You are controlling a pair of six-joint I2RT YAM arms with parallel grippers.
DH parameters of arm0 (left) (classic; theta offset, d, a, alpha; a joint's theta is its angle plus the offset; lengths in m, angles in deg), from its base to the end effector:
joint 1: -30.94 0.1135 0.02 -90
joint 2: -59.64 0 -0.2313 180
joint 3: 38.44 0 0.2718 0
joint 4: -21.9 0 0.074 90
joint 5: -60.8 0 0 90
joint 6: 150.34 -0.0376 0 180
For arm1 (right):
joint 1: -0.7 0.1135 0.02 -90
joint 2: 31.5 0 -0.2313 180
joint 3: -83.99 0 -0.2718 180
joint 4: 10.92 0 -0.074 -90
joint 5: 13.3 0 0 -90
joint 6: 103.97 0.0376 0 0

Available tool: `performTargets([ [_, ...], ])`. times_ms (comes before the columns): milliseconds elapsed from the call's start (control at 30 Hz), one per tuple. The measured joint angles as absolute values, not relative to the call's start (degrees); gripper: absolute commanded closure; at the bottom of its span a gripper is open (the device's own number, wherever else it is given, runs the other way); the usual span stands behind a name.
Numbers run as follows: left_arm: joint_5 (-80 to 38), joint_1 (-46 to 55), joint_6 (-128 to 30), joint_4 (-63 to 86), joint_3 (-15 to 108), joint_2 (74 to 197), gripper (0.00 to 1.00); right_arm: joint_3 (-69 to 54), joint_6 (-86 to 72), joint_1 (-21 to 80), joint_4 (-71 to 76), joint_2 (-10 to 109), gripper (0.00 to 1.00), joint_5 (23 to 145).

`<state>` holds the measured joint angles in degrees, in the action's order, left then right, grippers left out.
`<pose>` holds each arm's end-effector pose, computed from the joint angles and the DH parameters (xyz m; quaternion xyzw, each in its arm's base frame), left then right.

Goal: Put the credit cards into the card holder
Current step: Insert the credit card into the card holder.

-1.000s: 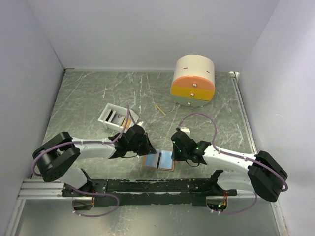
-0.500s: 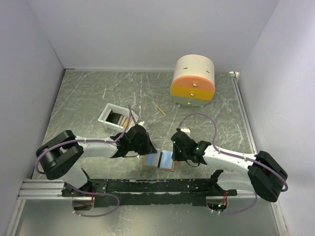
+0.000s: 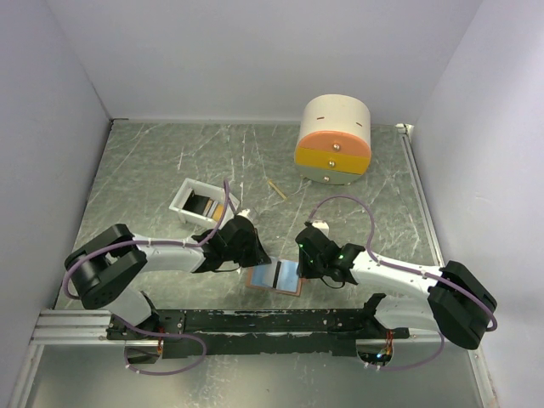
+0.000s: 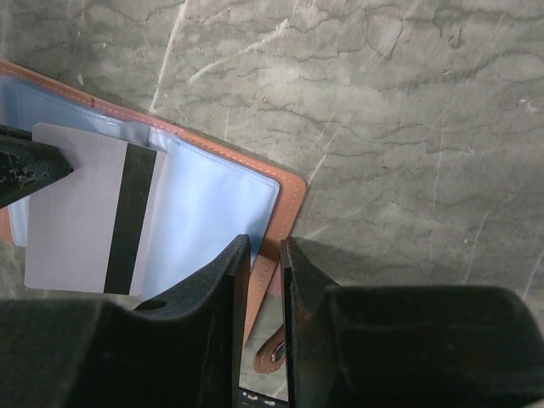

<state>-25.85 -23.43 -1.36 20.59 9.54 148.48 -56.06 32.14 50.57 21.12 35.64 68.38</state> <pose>0.1750 -0.2480 0.0921 -0.0249 0.9135 -0.3533 0.2003 0.1516 0.1714 0.1069 -0.0123 0.9617 0.1498 0.2291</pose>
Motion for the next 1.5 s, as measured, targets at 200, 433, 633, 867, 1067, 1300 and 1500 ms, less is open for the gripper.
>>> performTargets([
  [200,-26.22,-23.43,-0.37,21.72,9.54,148.89,0.93,-56.06,32.16,50.57,21.12,35.61,0.78,68.38],
  [433,-26.13,-23.78,1.55,24.39,9.52,149.79,0.93,-56.12,32.38,50.53,20.97,35.61,0.77,68.36],
  [633,-26.35,-24.65,1.62,24.85,9.52,150.75,0.93,-56.12,32.4,50.53,20.94,35.61,0.77,68.36],
  [867,-27.12,-25.11,1.11,24.7,9.52,150.73,0.93,-56.12,32.4,50.53,20.94,35.61,0.77,68.34],
  [1067,-27.2,-25.2,0.15,23.32,9.95,151.21,0.61,-56.04,32.43,50.53,20.9,35.77,0.76,68.36],
  [1300,-28.03,-25.94,-1.01,19.69,11.99,150.42,0.46,-55.93,32.49,50.53,20.97,35.77,0.78,68.36],
  [1500,-29.46,-26.07,-1.2,16.59,11.96,147.89,0.43,-55.93,32.78,50.53,21.01,35.7,0.78,68.47],
])
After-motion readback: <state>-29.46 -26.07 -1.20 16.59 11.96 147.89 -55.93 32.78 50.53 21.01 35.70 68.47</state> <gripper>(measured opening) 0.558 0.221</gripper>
